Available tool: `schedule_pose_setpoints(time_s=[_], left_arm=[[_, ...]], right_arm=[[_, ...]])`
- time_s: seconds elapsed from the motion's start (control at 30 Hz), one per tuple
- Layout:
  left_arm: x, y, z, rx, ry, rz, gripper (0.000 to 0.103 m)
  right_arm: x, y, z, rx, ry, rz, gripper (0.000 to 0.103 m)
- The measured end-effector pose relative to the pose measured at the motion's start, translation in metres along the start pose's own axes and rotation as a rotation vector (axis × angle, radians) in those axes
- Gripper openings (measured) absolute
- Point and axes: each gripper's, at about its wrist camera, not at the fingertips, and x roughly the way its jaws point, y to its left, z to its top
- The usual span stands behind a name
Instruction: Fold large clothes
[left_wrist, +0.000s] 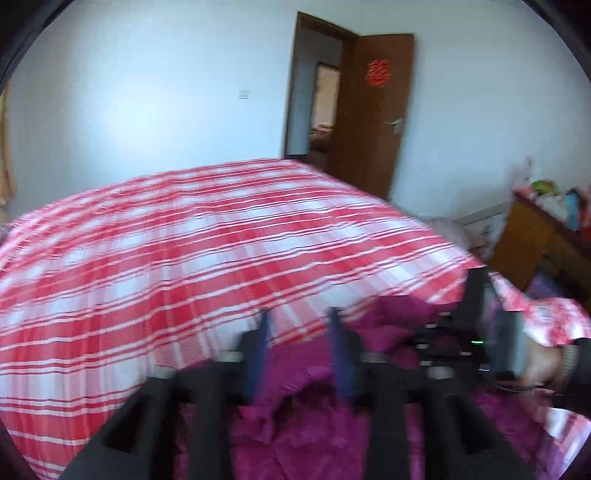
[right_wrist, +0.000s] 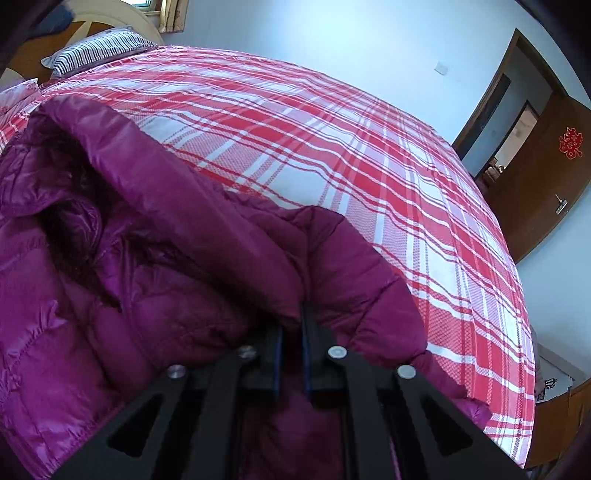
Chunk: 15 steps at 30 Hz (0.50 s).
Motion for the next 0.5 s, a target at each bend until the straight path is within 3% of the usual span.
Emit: schedule_pose_setpoints(time_s=[0.03,0.13,0.23,0.3,0.37,0.43,0.5], left_arm=[[0.013,-0.002,-0.001,0.019,0.025,0.047,0.067],[0.057,0.003,-0.013,0.018,0.174,0.120,0.067],[0.072,0.000,-0.035,0.026,0.236,0.114,0.067],[0.076,-0.005,-0.049,0.067,0.268,0.123,0.067],[0.079,-0.004,-0.058,0.070,0.283,0.124,0.067],[0.078,0.001,-0.064,0.034,0.280,0.105,0.067],[0.080,0.004,-0.067,0.002,0.283,0.093,0.067]], right_arm=[[0.000,0.000,0.000,0.001,-0.002,-0.001,0.011],[0.000,0.002,0.000,-0.005,-0.004,-0.010,0.011],[-0.006,-0.001,-0.001,0.005,-0.011,-0.003,0.014],[-0.012,-0.008,-0.002,0.028,-0.011,0.011,0.023],[-0.023,-0.017,-0.002,0.066,-0.024,0.014,0.051],[-0.044,-0.027,-0.001,0.126,-0.078,0.030,0.065],[-0.065,-0.035,0.005,0.205,-0.133,0.031,0.065]])
